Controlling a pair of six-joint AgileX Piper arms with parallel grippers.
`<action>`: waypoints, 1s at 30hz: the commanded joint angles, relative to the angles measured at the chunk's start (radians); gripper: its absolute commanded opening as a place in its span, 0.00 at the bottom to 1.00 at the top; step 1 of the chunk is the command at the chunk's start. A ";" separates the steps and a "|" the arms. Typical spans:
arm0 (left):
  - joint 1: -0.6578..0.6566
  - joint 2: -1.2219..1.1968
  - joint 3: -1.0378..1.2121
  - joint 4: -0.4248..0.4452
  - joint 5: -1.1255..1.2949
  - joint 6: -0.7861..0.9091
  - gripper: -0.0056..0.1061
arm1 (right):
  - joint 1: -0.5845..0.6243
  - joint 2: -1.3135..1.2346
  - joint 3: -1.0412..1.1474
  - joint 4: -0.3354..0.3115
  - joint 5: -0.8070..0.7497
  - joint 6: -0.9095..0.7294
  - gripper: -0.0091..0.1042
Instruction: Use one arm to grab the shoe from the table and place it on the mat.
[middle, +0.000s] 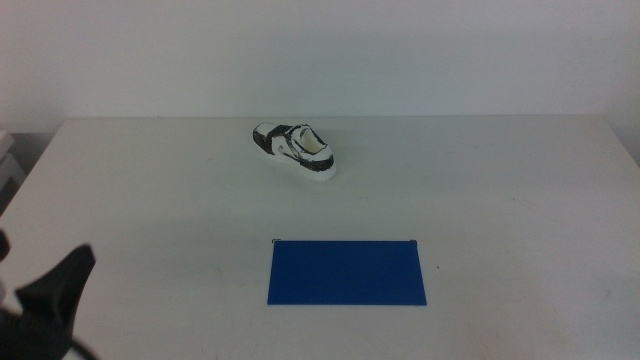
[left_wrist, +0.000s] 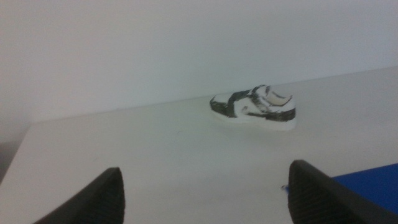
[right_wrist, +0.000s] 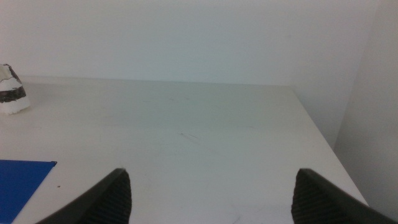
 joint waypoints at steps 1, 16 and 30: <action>-0.026 0.079 -0.091 -0.007 -0.082 -0.004 0.84 | 0.003 -0.020 -0.010 -0.008 -0.079 -0.013 0.67; -0.145 0.576 -0.513 -0.007 -0.029 -0.004 0.84 | 0.003 -0.020 -0.010 -0.008 -0.079 -0.013 0.67; -0.156 0.963 -1.045 -0.008 0.320 -0.004 0.84 | 0.003 -0.020 -0.010 -0.008 -0.079 -0.013 0.67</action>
